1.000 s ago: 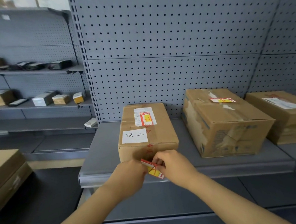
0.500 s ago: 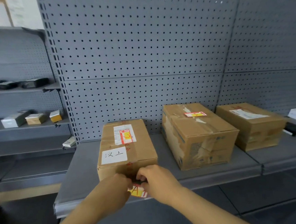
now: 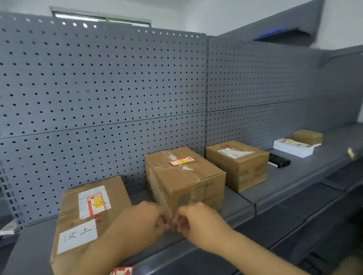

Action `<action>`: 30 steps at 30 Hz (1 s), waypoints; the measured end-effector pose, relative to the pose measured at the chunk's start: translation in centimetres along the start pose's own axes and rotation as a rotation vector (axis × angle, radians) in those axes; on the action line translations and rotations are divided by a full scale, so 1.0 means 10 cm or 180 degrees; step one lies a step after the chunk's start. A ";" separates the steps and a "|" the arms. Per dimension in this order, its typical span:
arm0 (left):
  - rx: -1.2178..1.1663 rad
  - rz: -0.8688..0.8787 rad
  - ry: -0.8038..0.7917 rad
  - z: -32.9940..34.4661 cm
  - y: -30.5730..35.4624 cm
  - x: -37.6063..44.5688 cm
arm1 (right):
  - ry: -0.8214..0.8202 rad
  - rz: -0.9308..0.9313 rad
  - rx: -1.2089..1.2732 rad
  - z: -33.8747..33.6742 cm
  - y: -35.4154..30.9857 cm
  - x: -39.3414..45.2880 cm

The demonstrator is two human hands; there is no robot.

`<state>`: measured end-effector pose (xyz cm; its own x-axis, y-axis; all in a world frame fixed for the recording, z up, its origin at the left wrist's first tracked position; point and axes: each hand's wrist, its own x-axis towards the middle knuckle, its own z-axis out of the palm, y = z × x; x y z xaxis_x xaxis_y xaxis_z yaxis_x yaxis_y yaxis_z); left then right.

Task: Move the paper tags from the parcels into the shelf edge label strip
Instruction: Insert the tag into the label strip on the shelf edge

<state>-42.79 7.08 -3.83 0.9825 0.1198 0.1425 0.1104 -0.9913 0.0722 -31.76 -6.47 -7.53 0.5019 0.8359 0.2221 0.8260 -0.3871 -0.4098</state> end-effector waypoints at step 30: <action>-0.0402 0.1687 -0.0279 0.96 3.83 3.39 | 0.1124 0.2516 -0.0114 -2.18 3.80 -2.07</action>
<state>-3.83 -27.35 -5.69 0.9080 -0.4044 0.1092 -0.4164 -0.8996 0.1316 -5.17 -46.99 -8.48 0.9777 0.1488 0.1482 0.2057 -0.8207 -0.5330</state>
